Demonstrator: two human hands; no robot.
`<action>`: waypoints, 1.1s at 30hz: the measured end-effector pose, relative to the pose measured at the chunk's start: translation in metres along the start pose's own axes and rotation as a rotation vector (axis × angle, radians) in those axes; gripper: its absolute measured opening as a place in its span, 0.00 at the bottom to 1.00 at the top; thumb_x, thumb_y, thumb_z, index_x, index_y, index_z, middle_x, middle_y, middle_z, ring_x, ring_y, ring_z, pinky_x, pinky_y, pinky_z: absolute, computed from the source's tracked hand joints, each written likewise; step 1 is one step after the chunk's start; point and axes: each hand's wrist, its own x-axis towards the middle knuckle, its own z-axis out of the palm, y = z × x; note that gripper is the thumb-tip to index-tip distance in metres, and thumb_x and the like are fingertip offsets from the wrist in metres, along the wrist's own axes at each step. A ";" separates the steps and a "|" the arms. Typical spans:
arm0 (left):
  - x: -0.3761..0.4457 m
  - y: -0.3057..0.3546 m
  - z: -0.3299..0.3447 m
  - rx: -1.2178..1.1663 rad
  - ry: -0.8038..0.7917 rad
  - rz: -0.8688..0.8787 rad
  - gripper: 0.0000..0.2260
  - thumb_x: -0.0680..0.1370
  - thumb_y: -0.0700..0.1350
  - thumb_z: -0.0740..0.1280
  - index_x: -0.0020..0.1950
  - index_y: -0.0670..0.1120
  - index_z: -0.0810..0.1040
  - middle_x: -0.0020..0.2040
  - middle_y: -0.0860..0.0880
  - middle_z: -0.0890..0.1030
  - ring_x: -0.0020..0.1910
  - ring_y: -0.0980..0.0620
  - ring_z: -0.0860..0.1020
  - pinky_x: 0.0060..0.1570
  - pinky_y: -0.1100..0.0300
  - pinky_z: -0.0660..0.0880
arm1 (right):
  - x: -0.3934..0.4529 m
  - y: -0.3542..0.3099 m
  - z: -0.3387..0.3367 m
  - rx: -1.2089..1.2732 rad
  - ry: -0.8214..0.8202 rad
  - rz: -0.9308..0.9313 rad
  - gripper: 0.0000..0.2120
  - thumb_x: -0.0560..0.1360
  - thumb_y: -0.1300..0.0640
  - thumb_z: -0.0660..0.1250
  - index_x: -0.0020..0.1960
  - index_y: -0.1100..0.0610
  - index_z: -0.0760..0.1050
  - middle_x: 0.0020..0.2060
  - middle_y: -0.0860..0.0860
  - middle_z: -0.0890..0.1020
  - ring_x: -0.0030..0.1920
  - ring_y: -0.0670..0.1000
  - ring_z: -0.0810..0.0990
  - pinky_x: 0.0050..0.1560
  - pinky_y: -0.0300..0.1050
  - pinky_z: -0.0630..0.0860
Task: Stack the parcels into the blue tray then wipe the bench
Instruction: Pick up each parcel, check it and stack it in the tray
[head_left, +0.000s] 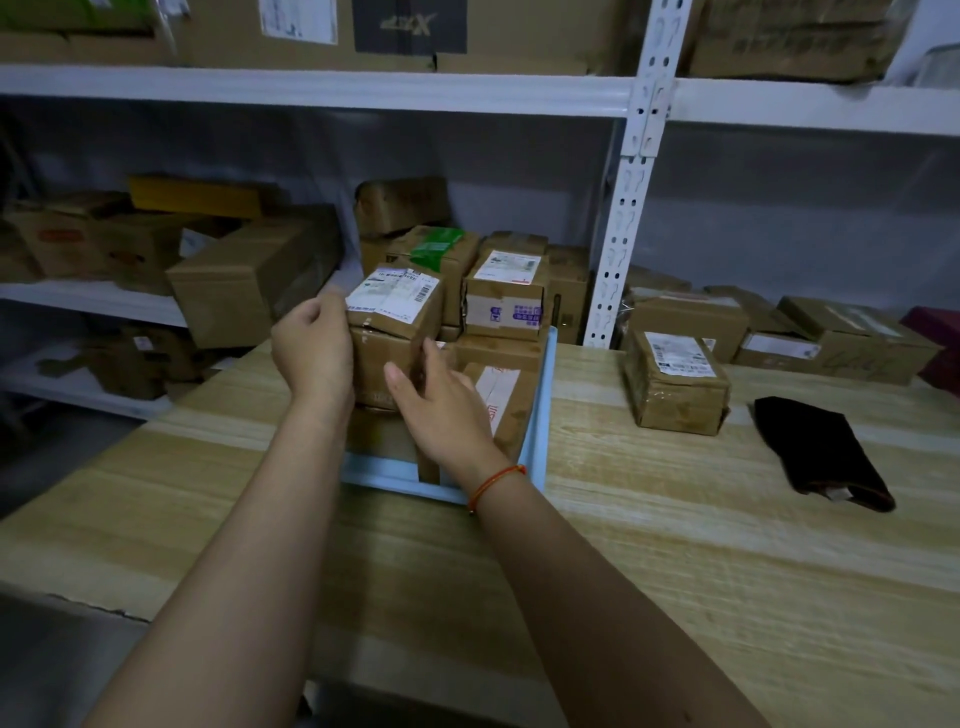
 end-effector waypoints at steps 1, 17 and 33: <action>0.000 -0.001 0.000 0.010 0.007 0.014 0.14 0.72 0.55 0.63 0.30 0.49 0.77 0.33 0.48 0.77 0.35 0.51 0.74 0.40 0.54 0.71 | 0.000 0.001 0.000 -0.012 -0.003 -0.011 0.39 0.71 0.27 0.46 0.77 0.45 0.53 0.69 0.54 0.73 0.70 0.58 0.68 0.68 0.63 0.65; -0.077 0.049 0.075 0.174 0.059 0.657 0.10 0.75 0.44 0.62 0.52 0.42 0.78 0.51 0.45 0.80 0.57 0.45 0.74 0.58 0.55 0.70 | 0.002 0.045 -0.094 0.213 0.614 0.087 0.13 0.80 0.48 0.61 0.59 0.54 0.74 0.52 0.49 0.81 0.55 0.51 0.78 0.57 0.49 0.74; -0.145 -0.049 0.267 0.632 -0.879 -0.136 0.17 0.81 0.46 0.56 0.62 0.37 0.76 0.61 0.38 0.78 0.59 0.40 0.76 0.48 0.56 0.69 | 0.013 0.201 -0.218 0.146 0.774 0.651 0.26 0.78 0.53 0.59 0.74 0.62 0.63 0.71 0.59 0.70 0.70 0.62 0.67 0.66 0.51 0.66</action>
